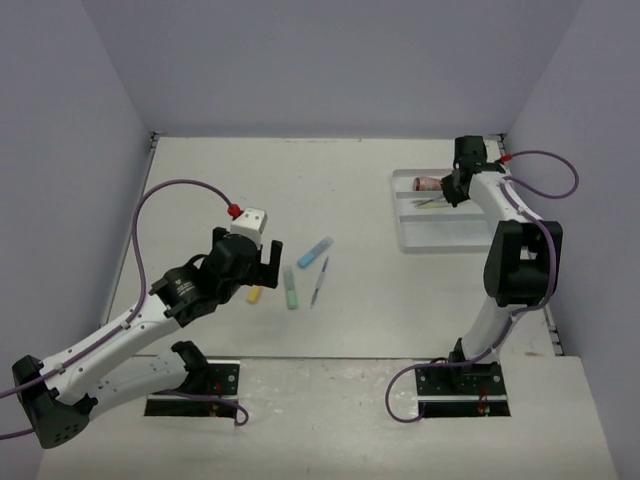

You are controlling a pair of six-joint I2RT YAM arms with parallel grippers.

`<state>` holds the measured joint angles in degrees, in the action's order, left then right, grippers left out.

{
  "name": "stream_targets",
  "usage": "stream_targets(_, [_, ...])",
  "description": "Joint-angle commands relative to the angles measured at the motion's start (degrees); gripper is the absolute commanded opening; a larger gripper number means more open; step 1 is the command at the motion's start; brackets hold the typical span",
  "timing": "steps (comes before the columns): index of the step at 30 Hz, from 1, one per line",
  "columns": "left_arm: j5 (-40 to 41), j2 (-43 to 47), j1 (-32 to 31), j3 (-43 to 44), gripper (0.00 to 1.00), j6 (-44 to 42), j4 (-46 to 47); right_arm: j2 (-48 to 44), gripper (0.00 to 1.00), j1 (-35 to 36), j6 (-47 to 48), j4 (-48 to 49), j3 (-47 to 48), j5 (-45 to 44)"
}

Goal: Sort the stationery into containers
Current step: Place the pen in the storage box, then pick up the pen from the center of the board.

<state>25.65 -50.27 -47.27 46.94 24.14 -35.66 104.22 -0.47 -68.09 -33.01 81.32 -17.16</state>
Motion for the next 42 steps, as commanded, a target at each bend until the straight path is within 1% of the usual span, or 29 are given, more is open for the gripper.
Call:
stream_targets(1, [-0.2,-0.6,0.3,0.3,1.0,-2.0,1.3,3.9,0.27,-2.3,0.5,-1.9,5.7,2.5])
stream_targets(3, [-0.9,-1.9,0.3,0.8,1.0,-2.0,1.1,4.2,0.51,-2.3,1.2,-1.7,5.7,2.2])
stream_targets(4, [-1.3,-2.5,0.3,1.1,1.0,-1.9,1.0,4.3,0.6,-2.3,1.7,-1.6,5.9,2.2])
stream_targets(5, [-1.5,-3.5,0.3,1.6,1.0,-1.7,0.7,4.3,0.64,-2.3,2.2,-1.6,6.3,2.5])
stream_targets(8, [-2.6,-7.7,0.3,4.4,1.0,0.8,-0.5,3.9,0.65,-2.1,4.9,-2.7,9.1,2.9])
stream_targets(11, [-7.2,-12.4,0.2,5.8,1.0,3.2,3.1,0.6,0.64,-0.2,9.3,-1.6,9.4,4.6])
stream_targets(12, [-7.4,-14.2,0.2,6.1,1.0,3.5,4.6,0.3,0.64,0.6,10.8,-1.6,9.2,4.9])
stream_targets(14, [-12.3,-20.9,0.2,7.6,1.0,4.5,9.2,-6.5,0.64,5.5,15.2,0.1,6.9,5.6])
stream_targets(16, [-15.4,-30.1,0.2,9.1,0.95,4.5,12.1,-11.8,0.64,9.7,19.8,2.9,2.5,7.4])
stream_targets(18, [-17.8,-36.4,0.0,11.1,0.86,4.6,14.1,-16.6,0.63,12.9,22.8,4.2,-1.8,10.2])
stream_targets(20, [-18.3,-41.1,-1.0,13.0,0.79,4.6,14.6,-21.4,0.63,14.8,23.9,4.7,-5.1,10.6])
stream_targets(22, [-17.8,-45.6,-2.1,15.4,0.78,4.8,14.8,-24.0,0.63,15.7,24.4,5.7,-9.5,11.4])
stream_targets(23, [-17.1,-47.3,-2.8,16.5,0.76,4.9,14.8,-25.5,0.63,15.7,24.9,6.4,-11.7,12.4])
stream_targets(27, [-15.2,-51.9,-4.2,18.9,0.67,6.1,14.0,-28.3,0.62,15.8,25.6,7.5,-16.3,13.6])
stream_targets(30, [-13.6,-55.1,-4.8,19.3,0.56,6.9,13.2,-29.3,0.62,15.8,26.4,8.5,-18.9,16.0])
stream_targets(33, [-12.1,-57.9,-5.6,19.4,0.39,7.6,12.4,-30.1,0.61,15.9,26.6,9.3,-20.4,17.0])
stream_targets(35, [-11.8,-59.5,-5.8,19.2,0.32,8.2,12.2,-30.9,0.61,15.9,26.7,10.0,-21.2,17.1])
stream_targets(38, [-11.7,-61.8,-6.1,19.1,0.04,8.7,12.2,-32.1,0.62,15.9,26.8,11.3,-22.8,19.8])
stream_targets(39, [-11.7,-62.0,-6.1,19.0,0.01,8.8,12.2,-32.7,0.62,15.9,26.8,12.6,-23.4,21.4])
stream_targets(42, [-11.3,-59.9,-6.3,19.0,0.0,8.6,12.7,-33.4,0.62,15.8,28.0,19.0,-27.6,30.6])
